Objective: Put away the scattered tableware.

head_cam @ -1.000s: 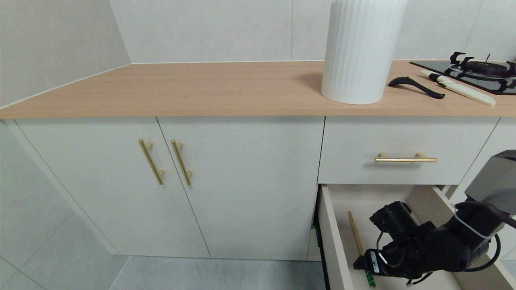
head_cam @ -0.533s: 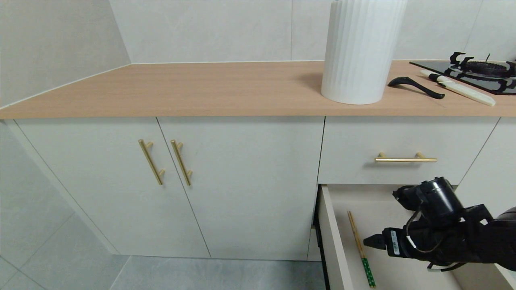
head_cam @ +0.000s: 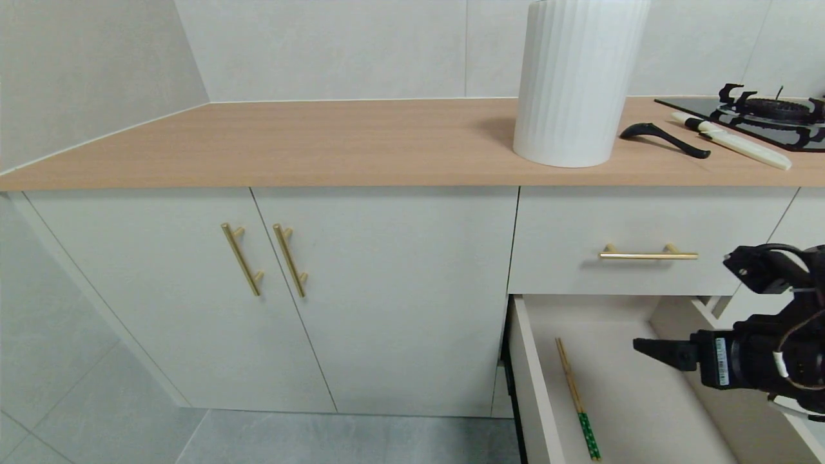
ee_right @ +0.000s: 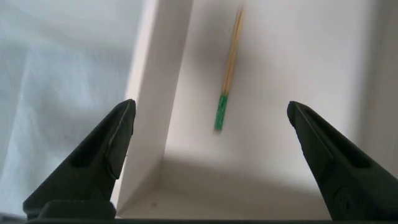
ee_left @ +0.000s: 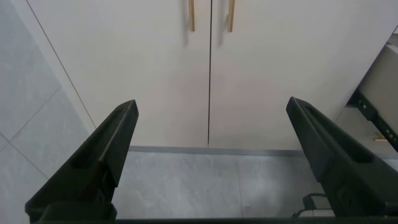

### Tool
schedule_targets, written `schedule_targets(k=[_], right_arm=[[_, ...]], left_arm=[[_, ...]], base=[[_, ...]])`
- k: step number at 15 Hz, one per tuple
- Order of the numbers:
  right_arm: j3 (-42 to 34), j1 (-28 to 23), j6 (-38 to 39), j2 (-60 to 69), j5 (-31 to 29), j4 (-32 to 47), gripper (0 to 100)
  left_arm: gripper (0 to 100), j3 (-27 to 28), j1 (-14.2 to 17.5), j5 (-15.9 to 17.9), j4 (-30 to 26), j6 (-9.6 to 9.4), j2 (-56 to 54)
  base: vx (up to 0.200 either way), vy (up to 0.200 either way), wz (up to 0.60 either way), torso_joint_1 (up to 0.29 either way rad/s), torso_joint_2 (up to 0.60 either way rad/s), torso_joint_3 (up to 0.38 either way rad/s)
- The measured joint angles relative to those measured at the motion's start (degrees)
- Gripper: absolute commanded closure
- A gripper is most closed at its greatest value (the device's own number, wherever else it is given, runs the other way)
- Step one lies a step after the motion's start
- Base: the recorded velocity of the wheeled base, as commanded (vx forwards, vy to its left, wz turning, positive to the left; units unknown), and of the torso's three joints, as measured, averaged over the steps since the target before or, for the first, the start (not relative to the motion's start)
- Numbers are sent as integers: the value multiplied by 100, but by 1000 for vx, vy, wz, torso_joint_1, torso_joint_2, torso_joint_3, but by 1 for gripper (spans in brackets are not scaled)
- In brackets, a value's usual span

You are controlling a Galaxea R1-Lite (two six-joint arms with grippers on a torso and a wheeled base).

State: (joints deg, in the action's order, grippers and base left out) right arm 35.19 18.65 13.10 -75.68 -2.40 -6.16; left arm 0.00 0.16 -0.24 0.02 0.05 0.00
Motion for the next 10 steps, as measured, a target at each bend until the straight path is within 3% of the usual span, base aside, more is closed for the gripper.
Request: schedule_targets(k=[7,10], right_arm=[[174,-496,-336,798,9,17,0],[174,-529,-363,945,6,15,0]], left_arm=[[0,0,0,0,0,2,0],[0,0,0,0,2,2,0]], base=[[0,0,0,0,0,0],[0,0,0,97,-256,-186]])
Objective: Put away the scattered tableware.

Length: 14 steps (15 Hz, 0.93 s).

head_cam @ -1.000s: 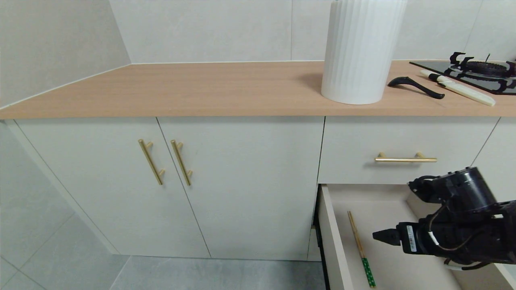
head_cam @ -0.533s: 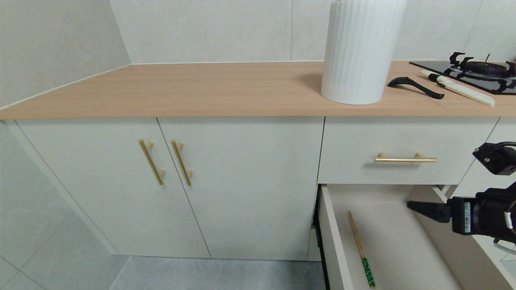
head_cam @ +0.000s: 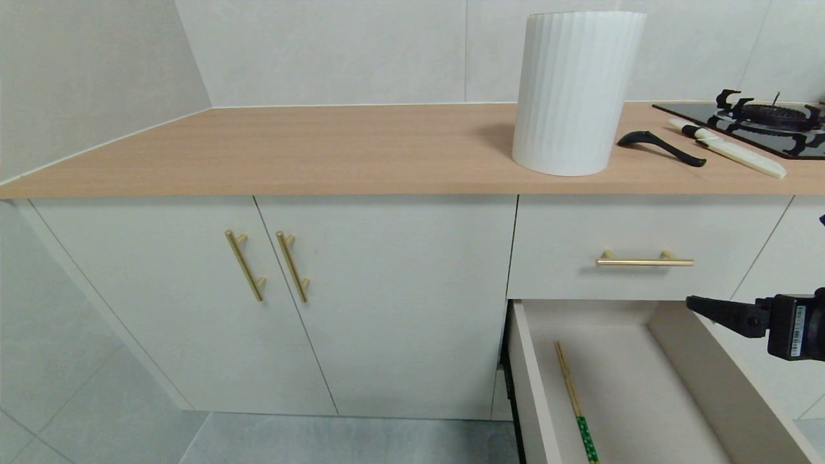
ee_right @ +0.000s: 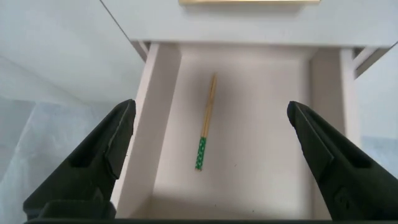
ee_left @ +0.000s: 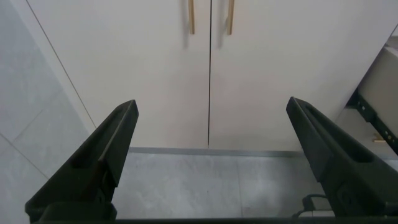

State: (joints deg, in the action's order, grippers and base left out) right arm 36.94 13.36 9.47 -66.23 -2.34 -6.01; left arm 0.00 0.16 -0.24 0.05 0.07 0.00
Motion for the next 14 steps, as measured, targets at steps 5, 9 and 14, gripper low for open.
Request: schedule_targets(k=[5,9,14], right_arm=[[2,-155,-176,91,-1,-11,0],[-23,-168,-176,94,11,-1,0],[-32,-168,-179,77,34,-4,0]], left_arm=[[0,0,0,2,0,0,0],[0,0,0,0,-5,0,0],[0,0,0,2,-5,0,0]], base=[[0,0,0,102,-445,-271],[0,0,0,257,-464,-279],[0,0,0,220,-481,-270]])
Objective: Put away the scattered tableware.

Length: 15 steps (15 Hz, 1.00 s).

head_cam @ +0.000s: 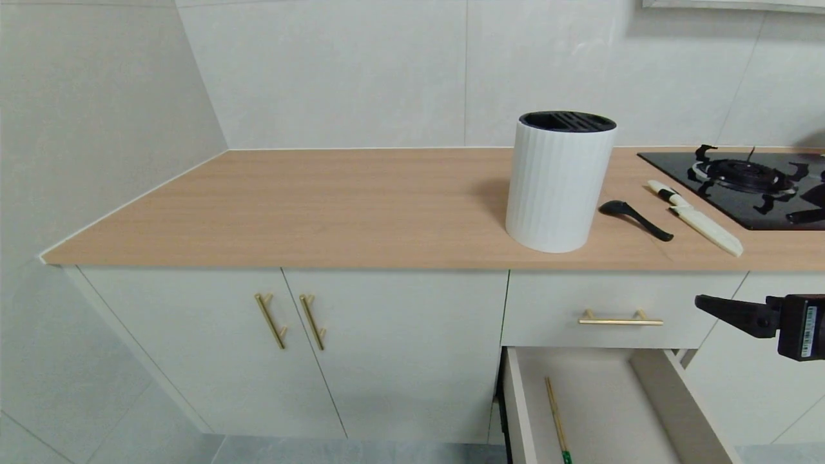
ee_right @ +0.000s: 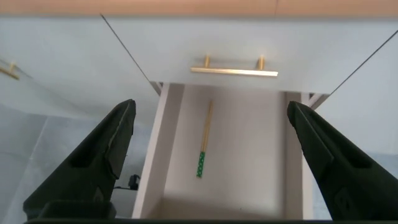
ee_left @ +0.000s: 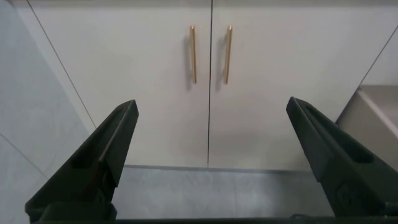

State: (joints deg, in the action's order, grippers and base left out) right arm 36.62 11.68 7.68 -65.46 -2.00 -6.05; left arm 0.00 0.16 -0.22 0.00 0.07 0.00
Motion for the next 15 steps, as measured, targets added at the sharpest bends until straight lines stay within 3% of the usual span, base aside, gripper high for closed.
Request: schedule_targets(k=[5,12,15], right_arm=[[-11,-2,-2,-22,6,-5,0],[-7,-7,-163,-173,-13,-60,0],[483,-363,22,-673,195,-156,0]], left_arm=[[0,0,0,0,0,0,0],[0,0,0,-2,0,0,0],[0,0,0,0,0,0,0]], base=[[0,0,0,214,-454,-247],[0,0,0,20,-43,-21],[0,0,0,0,0,0]])
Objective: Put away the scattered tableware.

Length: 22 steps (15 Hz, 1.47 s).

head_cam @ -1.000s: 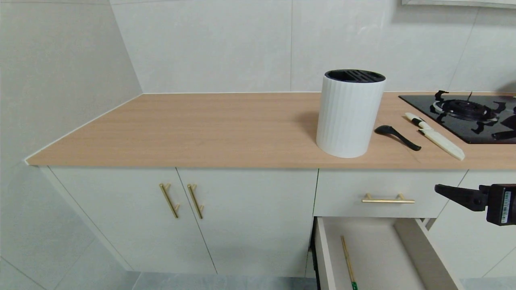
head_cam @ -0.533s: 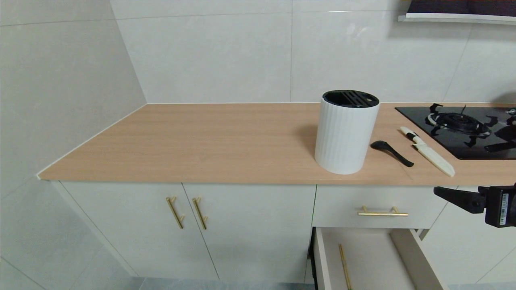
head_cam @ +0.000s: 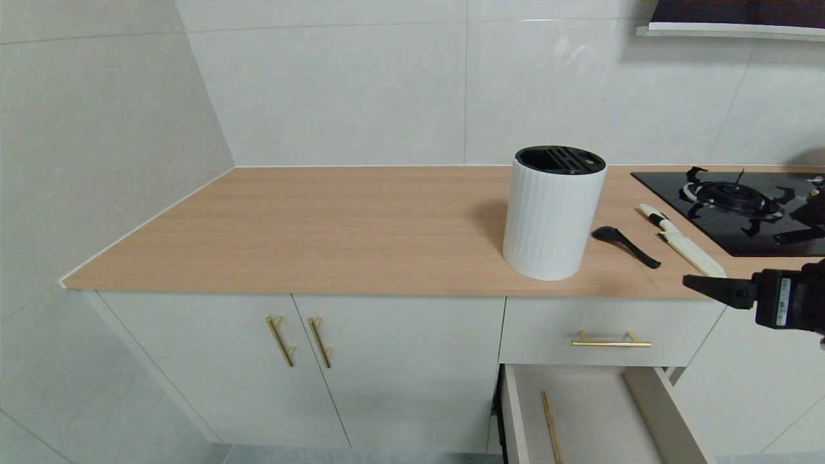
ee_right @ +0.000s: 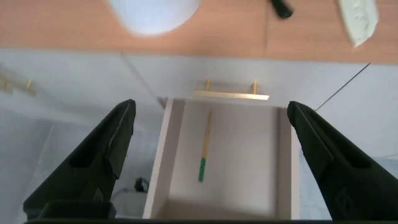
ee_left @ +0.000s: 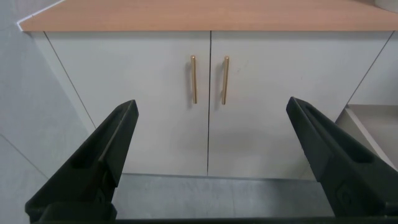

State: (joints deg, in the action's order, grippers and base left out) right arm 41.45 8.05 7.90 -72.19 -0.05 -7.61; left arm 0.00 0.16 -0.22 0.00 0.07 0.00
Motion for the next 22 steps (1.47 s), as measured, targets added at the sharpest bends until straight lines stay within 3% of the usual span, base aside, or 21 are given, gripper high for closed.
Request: schedule_targets(k=[5,9,13,22], right_arm=[[1090,-612,-108,-1541,612,-1046,0],[2153,-1069,-945,-2833,1085,-1324,0],[2762,-1374,-1219,-3779,1768,-1434,0],[3567,-1415,-1471,-5118,1832,-1543,0]], left_arm=[[0,0,0,0,0,0,0],[0,0,0,-2,0,0,0],[0,0,0,0,2,0,0],[0,0,0,-2,2,0,0]], base=[[0,0,0,0,0,0],[0,0,0,0,0,0],[0,0,0,0,0,0],[0,0,0,0,0,0]])
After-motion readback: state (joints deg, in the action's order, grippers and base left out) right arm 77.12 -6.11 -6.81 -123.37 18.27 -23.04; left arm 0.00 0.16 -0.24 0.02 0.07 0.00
